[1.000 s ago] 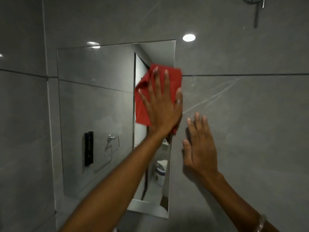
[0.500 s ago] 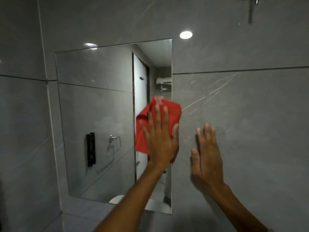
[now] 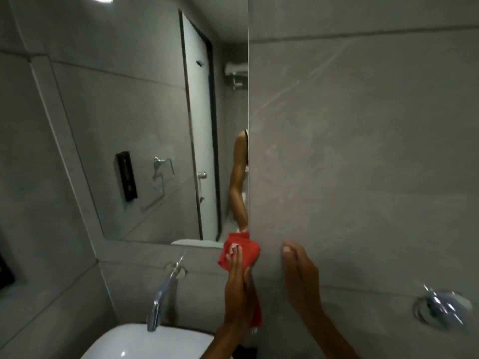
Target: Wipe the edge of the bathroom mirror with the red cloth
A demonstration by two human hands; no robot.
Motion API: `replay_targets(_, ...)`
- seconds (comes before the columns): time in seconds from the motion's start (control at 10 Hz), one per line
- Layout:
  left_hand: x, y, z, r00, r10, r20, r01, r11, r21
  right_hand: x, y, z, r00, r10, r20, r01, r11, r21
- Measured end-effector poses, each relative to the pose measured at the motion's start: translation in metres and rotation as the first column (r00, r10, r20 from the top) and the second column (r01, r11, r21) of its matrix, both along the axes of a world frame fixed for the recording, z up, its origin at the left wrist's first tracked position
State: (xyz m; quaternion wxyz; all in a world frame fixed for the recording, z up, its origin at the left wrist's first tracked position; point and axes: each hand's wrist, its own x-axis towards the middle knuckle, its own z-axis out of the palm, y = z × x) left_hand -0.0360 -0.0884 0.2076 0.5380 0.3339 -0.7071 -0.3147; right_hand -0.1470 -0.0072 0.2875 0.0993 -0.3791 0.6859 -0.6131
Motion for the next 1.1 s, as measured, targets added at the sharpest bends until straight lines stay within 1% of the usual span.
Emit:
replay_targets(0.1, -0.004, 0.028, 0.000, 0.996, -0.087, 0.034, 0.087, 0.996, 0.004, 0.010, 0.015, -0.031, 0.759, 0.244, 0.604, -0.383, 0.917, 0.110)
replay_targets(0.2, -0.022, 0.056, -0.004, 0.955, -0.152, 0.253, 0.149, 0.988, 0.033, 0.017, 0.022, -0.048, 0.482, 0.346, 0.805, -0.420, 0.898, -0.135)
replay_targets(0.3, -0.021, 0.056, -0.012, 0.900, -0.094, 0.426, 0.065, 0.994, 0.082, 0.015, 0.034, -0.059, 0.332, 0.323, 0.886, -0.381, 0.905, -0.187)
replay_targets(0.4, -0.009, 0.051, -0.029, 0.972, -0.194, 0.132, 0.104, 0.858, 0.502, -0.002, 0.044, -0.091, 0.284, 0.264, 0.922, -0.395, 0.908, -0.139)
replay_targets(0.5, 0.003, 0.057, -0.063, 0.935, -0.303, -0.183, 0.302, 0.413, 0.860, -0.018, 0.058, -0.129, 0.281, 0.156, 0.947, -0.379, 0.925, -0.040)
replay_targets(0.6, 0.009, 0.077, -0.105, 0.914, -0.335, -0.229, 0.270, 0.081, 0.959, -0.033, 0.069, -0.170, 0.315, 0.013, 0.949, -0.447, 0.884, 0.136)
replay_targets(0.7, 0.001, 0.100, -0.148, 0.926, -0.366, -0.093, 0.145, 0.117, 0.982, -0.047, 0.076, -0.217, 0.435, -0.131, 0.891, -0.466, 0.814, 0.347)
replay_targets(0.8, -0.013, 0.120, -0.185, 0.932, -0.360, 0.036, 0.012, 0.130, 0.991, -0.057, 0.082, -0.266, 0.491, -0.207, 0.846, -0.438, 0.781, 0.445)
replay_targets(0.9, -0.025, 0.130, -0.214, 0.939, -0.331, 0.095, -0.041, 0.167, 0.985, -0.068, 0.084, -0.305, 0.467, -0.259, 0.845, -0.456, 0.748, 0.481)
replay_targets(1.0, -0.025, 0.142, -0.233, 0.878, -0.410, 0.246, -0.145, 0.262, 0.954, -0.077, 0.089, -0.330, 0.689, -0.204, 0.695, -0.456, 0.623, 0.635)
replay_targets(1.1, -0.025, 0.153, -0.228, 0.808, -0.467, 0.360, -0.142, 0.439, 0.887, -0.069, 0.093, -0.330, 0.894, -0.041, 0.447, -0.372, 0.492, 0.787)
